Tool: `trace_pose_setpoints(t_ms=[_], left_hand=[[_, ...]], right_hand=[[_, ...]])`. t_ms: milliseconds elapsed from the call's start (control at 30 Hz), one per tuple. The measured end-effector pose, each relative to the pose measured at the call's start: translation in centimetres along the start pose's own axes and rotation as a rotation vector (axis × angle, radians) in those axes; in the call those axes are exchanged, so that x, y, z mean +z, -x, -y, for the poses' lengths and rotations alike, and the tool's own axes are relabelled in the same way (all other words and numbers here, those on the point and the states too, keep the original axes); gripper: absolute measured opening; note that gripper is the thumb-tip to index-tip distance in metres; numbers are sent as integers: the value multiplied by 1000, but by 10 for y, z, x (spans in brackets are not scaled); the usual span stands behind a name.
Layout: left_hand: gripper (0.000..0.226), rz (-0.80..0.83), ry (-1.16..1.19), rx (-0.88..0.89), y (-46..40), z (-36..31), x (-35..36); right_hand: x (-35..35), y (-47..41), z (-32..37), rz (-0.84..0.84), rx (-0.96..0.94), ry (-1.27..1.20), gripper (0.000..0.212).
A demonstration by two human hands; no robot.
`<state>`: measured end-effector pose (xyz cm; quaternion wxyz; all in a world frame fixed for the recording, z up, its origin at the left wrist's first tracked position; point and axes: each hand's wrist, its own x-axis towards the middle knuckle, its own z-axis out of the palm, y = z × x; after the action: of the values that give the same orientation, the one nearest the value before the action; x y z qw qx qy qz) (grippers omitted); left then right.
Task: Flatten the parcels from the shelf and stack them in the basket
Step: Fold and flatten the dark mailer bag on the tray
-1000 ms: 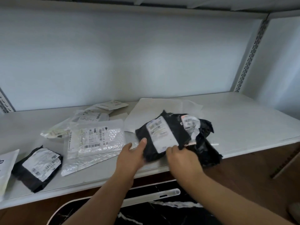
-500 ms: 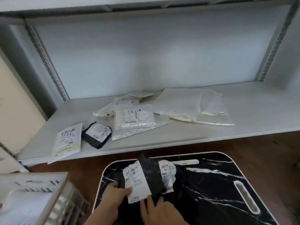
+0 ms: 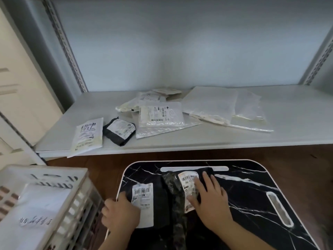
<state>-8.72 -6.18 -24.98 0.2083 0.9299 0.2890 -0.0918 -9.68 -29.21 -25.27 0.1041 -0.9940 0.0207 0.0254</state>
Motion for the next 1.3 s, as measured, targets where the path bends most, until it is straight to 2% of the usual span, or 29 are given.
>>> trace_pose_setpoints(t_ms=[67,100,167,267,333,400,500,600,667,700,767,833,967,1067,1233,1300], left_hand=[[52,-162,-49,231,8,-11,4],[52,-174,-49,374,12,-18,10],[55,-82,-62,583,25,-33,26],[62,40,-79,745,41,-52,57],[78,68,-78,799,48,-58,77],[75,-13,-170,859,50,-57,89],[58,-3,-330,883,52,-55,94],[56,-56,-321,855,55,-63,96],[52,-32,-297,836,55,-71,103],[53,-49,-284,837,55,-76,105],[57,-82,-266,866,52,-80,117],[62,-134,-298,906,46,-80,128],[52,-168,-263,903,29,-65,145],[55,-168,-248,879,23,-54,156],[56,-152,-280,850,21,-52,163],[51,-215,-263,873,20,-51,164]], right_hand=[[2,-4,-6,75,128,-176,64],[3,-6,-8,73,197,-277,63],[9,-9,-12,58,315,-446,60],[17,-8,-14,108,370,-500,56],[19,-3,-18,91,342,-500,56],[21,0,-25,69,290,-473,55],[28,6,-45,38,292,-350,54],[33,7,-51,-134,288,-185,46],[36,3,-45,-292,135,-104,38],[36,0,-40,-312,25,-58,40],[42,-7,-37,-243,-180,54,51],[50,-15,-41,-178,-265,120,54],[72,-19,-48,-80,-274,118,61],[89,-16,-51,-34,-263,116,59],[93,-17,-60,-26,-264,155,55],[93,-18,-62,-21,-261,152,54]])
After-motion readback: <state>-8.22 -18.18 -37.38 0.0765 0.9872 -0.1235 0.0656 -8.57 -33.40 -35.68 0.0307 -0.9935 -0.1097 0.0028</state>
